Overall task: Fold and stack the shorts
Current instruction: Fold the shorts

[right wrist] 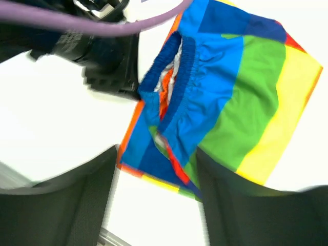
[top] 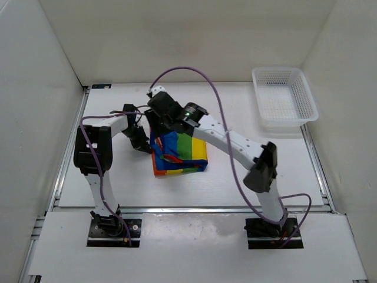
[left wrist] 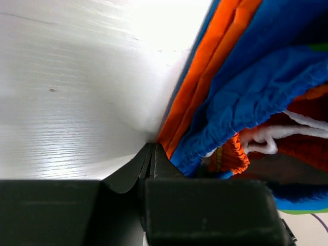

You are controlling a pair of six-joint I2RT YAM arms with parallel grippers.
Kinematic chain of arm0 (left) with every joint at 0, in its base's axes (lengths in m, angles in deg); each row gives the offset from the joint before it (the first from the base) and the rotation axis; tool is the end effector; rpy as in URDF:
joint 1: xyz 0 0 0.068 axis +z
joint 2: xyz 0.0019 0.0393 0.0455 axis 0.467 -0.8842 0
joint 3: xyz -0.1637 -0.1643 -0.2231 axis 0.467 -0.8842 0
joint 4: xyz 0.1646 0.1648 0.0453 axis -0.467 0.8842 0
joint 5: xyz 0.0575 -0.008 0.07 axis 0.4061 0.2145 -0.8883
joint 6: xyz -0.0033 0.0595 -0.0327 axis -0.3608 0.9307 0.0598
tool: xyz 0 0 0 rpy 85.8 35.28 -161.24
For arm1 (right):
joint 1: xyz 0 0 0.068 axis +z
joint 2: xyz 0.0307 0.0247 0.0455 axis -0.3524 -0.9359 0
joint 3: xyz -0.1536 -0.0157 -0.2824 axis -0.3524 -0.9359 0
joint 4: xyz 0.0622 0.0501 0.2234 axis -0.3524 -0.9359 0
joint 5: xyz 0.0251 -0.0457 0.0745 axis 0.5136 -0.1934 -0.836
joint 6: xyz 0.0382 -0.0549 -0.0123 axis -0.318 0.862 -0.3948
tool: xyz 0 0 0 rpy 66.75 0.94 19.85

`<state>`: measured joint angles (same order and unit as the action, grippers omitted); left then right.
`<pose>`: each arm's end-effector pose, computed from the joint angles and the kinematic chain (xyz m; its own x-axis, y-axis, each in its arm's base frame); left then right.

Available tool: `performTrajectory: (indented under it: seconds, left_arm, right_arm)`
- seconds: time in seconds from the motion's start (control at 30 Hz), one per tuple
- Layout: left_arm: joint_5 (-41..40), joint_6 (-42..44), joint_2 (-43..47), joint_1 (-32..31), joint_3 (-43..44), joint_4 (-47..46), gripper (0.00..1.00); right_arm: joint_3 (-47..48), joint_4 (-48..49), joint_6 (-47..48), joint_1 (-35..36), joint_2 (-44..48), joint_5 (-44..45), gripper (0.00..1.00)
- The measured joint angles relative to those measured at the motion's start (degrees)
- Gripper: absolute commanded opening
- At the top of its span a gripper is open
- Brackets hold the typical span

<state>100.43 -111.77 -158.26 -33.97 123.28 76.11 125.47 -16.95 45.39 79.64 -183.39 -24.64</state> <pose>0.3613 -0.0557 0.1871 -0.9235 -0.3791 0.0585 -0.3771 0.8694 -0.3192 0.2624 0.4017 0.3882 -0.5456 -0.3095 -0.7788 -0.5319 0.8460 0.0364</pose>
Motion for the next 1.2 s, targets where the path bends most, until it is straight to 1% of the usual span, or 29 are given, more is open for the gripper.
performTrajectory:
  seconds: [0.07,0.1,0.17,0.2,0.3,0.37,0.43,0.5,0.53,0.57,0.6,0.63,0.67,0.7,0.73,0.8,0.83,0.87,0.9,0.97,1.0,1.03,1.13,1.2]
  left_arm:
    - [-0.02,0.17,0.02,0.61,-0.02,-0.02,0.10]
    - [-0.04,0.31,0.13,1.11,0.00,0.00,0.10]
    - [-1.05,0.66,0.48,1.99,0.00,0.28,0.10]
    - [-1.62,0.83,0.96,2.25,0.00,0.63,0.10]
    - [-4.33,1.29,3.48,2.82,0.42,3.10,0.11]
    - [-6.40,1.51,5.73,2.12,1.84,5.14,0.14]
    - [-7.78,1.64,8.63,0.48,4.02,6.56,0.20]
    - [-8.31,1.97,10.99,-1.68,6.34,7.41,0.45]
    - [-8.39,2.10,11.78,-3.06,7.56,7.58,0.65]
    - [-8.46,2.32,12.11,-4.46,8.87,7.74,0.81]
    - [-8.39,2.23,12.02,-5.90,10.16,7.76,0.89]
    - [-8.31,2.38,11.58,-7.10,11.13,7.61,0.89]
    - [-8.11,2.45,10.84,-8.22,12.00,7.80,0.89]
    - [-7.98,2.43,9.60,-9.42,13.00,7.87,0.89]
    - [-7.74,2.54,8.02,-10.40,13.84,7.63,0.81]
    - [-7.19,2.64,4.09,-11.47,15.30,7.58,0.73]
    - [-6.95,2.78,2.05,-11.65,15.91,7.48,0.62]
    - [-6.78,2.64,-0.22,-11.67,16.48,7.43,0.55]
    - [-6.78,2.71,-2.34,-11.61,16.92,7.41,0.46]
    - [-6.78,2.84,-5.53,-11.39,17.40,7.45,0.28]
    - [-6.73,2.93,-6.71,-11.23,17.51,7.54,0.13]
    - [-6.69,2.91,-7.45,-11.08,17.59,7.72,0.10]
    - [-6.54,3.08,-7.69,-10.43,17.99,8.52,0.10]
    - [-6.58,3.10,-7.45,-10.03,18.58,8.87,0.10]
  right_arm:
    - [-4.42,1.16,-0.13,0.07,6.19,-0.07,0.35]
    - [-6.75,1.60,-0.22,-0.02,9.22,0.00,0.18]
    - [-11.39,2.45,-1.01,-0.68,15.37,0.00,0.08]
    - [-13.92,3.10,-1.51,-1.38,18.10,0.00,0.01]
    - [-21.59,4.44,-3.04,-5.42,23.47,-0.24,0.01]
    - [-26.60,4.66,-3.89,-8.52,24.50,-0.57,0.03]
    - [-31.63,5.14,-4.74,-11.30,24.44,-1.57,0.04]
    - [-36.22,4.76,-5.38,-13.31,24.02,-3.02,0.07]
    - [-37.94,4.70,-5.86,-14.10,23.74,-3.96,0.13]
    - [-38.88,4.52,-6.14,-14.62,23.39,-5.05,0.17]
    - [-39.41,4.66,-6.43,-15.19,22.77,-6.47,0.17]
    - [-39.50,4.94,-6.54,-15.72,22.10,-7.65,0.18]
    - [-39.50,5.64,-6.62,-16.15,21.35,-8.70,0.18]
    - [-39.47,6.40,-6.71,-16.55,20.50,-9.75,0.15]
    - [-39.43,7.19,-6.73,-16.85,19.54,-10.84,0.10]
    - [-38.88,8.26,-6.84,-17.49,16.90,-12.59,0.08]
    - [-38.53,8.98,-6.86,-17.70,15.26,-13.57,0.08]
    - [-38.25,9.62,-6.86,-17.79,13.53,-14.45,0.05]
    - [-38.07,10.19,-6.84,-17.92,12.04,-15.28,0.05]
    - [-37.77,11.23,-6.71,-18.05,8.63,-16.74,0.01]
    - [-37.59,11.72,-6.62,-18.08,6.91,-17.29,0.00]
    - [-37.55,12.33,-6.51,-18.12,5.35,-17.68,0.00]
    - [-37.46,13.92,-6.54,-18.23,0.52,-18.53,0.00]
    - [-37.07,14.75,-6.95,-18.38,-0.66,-19.28,0.00]
